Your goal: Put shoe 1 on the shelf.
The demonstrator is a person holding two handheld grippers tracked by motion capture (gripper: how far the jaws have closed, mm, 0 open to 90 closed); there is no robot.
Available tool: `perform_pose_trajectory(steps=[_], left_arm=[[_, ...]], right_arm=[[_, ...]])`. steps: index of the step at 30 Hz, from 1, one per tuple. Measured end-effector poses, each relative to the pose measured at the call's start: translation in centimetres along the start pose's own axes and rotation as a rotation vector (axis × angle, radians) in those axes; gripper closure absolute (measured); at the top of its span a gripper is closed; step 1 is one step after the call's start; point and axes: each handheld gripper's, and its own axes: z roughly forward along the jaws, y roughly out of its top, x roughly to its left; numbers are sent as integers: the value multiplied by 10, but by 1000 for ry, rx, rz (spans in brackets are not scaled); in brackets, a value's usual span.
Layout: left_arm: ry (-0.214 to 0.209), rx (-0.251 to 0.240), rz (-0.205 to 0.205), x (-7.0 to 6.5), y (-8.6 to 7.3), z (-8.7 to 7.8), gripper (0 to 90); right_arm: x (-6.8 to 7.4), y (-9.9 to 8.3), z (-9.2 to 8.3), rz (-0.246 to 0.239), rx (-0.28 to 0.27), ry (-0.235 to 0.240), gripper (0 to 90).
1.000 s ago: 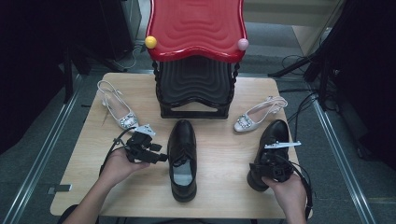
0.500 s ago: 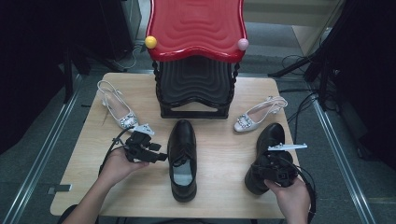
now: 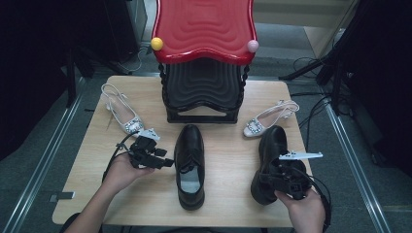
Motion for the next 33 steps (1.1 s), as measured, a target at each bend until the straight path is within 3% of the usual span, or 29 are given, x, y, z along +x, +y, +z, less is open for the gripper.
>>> perform_pose_trajectory(steps=[6,14,17,18,24,30,33], left_arm=[[2,-5,5,-1,0,-1,424],[2,-12,9,-2,0,-2,424],[8,-6,20,-3,-1,-2,424],[10,-5,20,-3,-1,-3,424],[17,-18,9,-4,-7,-6,425],[26,-23,6,-6,-12,-8,424],[29,-16,4,-7,-15,-9,425]], right_arm=[[20,1,-1,-51,5,48,817],[46,6,6,-128,25,77,816],[55,10,12,-161,42,100,814],[61,13,18,-200,55,97,814],[77,23,30,-261,77,134,812],[85,31,44,-321,95,146,810],[85,36,60,-347,119,157,810]])
